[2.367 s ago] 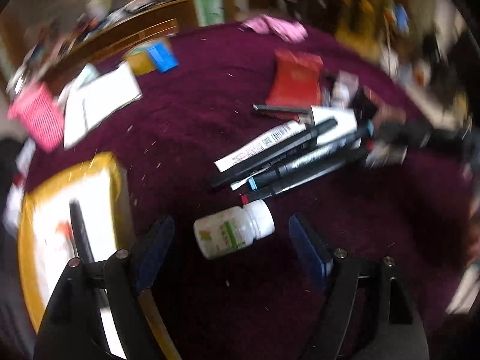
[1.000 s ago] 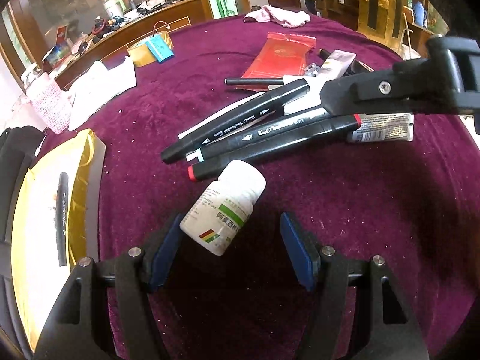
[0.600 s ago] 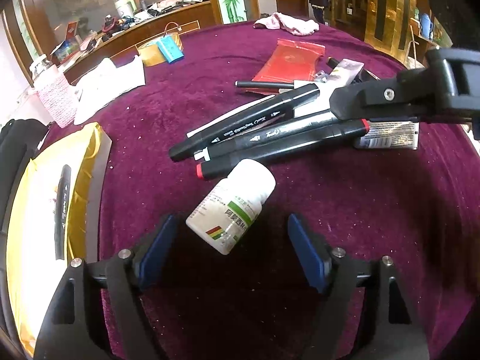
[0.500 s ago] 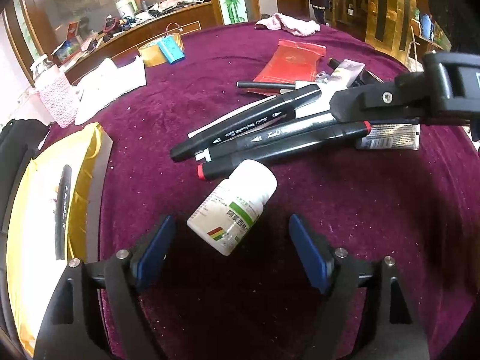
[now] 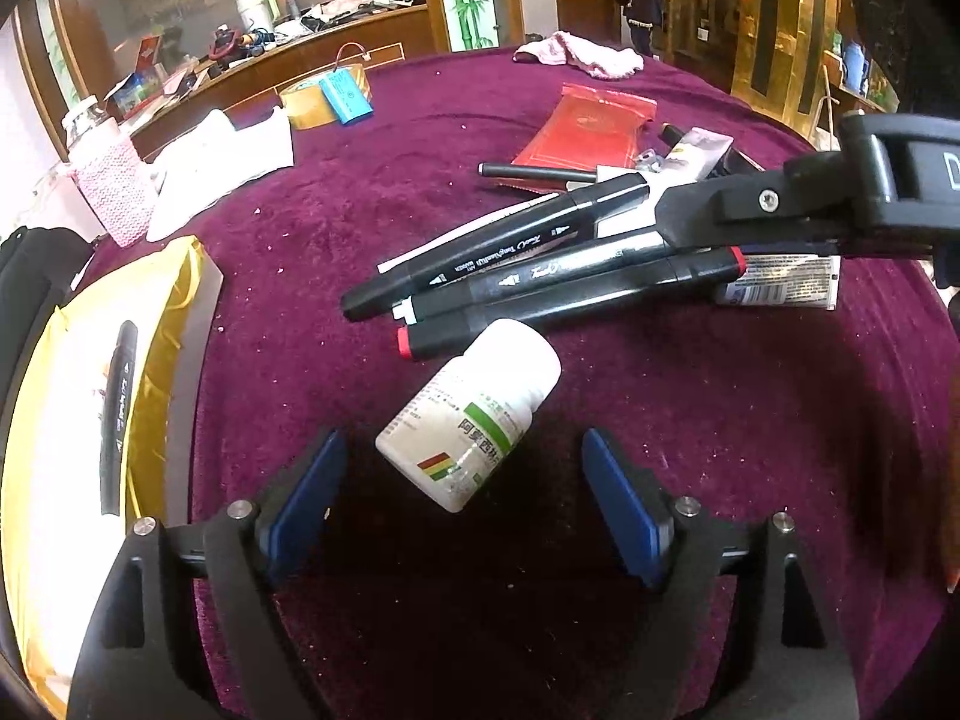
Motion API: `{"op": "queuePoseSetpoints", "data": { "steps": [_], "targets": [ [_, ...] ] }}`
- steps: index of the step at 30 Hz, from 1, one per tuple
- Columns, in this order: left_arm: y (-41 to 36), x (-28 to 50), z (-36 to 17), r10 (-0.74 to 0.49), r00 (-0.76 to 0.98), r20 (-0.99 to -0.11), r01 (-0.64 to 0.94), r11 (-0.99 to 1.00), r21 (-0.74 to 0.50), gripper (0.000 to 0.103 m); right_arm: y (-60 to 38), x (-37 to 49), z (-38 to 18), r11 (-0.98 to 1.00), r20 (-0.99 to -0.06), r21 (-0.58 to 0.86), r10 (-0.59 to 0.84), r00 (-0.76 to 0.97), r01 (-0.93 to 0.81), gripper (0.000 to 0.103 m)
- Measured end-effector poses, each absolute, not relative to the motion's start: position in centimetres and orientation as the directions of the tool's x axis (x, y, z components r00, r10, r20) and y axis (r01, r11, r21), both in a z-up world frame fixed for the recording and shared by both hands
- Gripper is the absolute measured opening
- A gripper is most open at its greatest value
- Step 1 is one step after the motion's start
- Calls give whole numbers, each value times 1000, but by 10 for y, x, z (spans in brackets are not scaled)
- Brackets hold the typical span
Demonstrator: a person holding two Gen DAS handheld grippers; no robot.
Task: Organize objects
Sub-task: 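Move left tool to the white pill bottle and close on it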
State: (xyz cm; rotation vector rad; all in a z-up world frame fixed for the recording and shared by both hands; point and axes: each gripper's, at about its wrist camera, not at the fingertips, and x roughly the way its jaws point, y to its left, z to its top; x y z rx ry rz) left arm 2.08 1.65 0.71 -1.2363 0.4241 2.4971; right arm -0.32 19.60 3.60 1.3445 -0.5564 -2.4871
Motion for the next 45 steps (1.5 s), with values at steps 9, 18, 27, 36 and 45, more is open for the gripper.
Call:
{"op": "queuePoseSetpoints", "data": {
  "steps": [9,18,27,36,45],
  "targets": [
    [18,22,7,139,-583,-801,-403,-905,137,83,196,-3,36,-893,-742,447,-399,-539,45,57],
    [20,24,7,120,-598,-793,-402,-900,167,83,194,-7,35,-894,-742,445,-403,-536,56,57],
    [20,23,7,118,-599,-792,-401,-901,168,83,195,-9,34,-888,-736,454,-418,-533,70,57],
    [19,22,7,134,-587,-798,-399,-906,142,83,196,-9,36,-888,-734,453,-418,-536,72,57],
    [10,32,12,244,-527,-814,-438,-899,15,37,196,-9,45,-890,-728,448,-418,-544,83,57]
  ]
}}
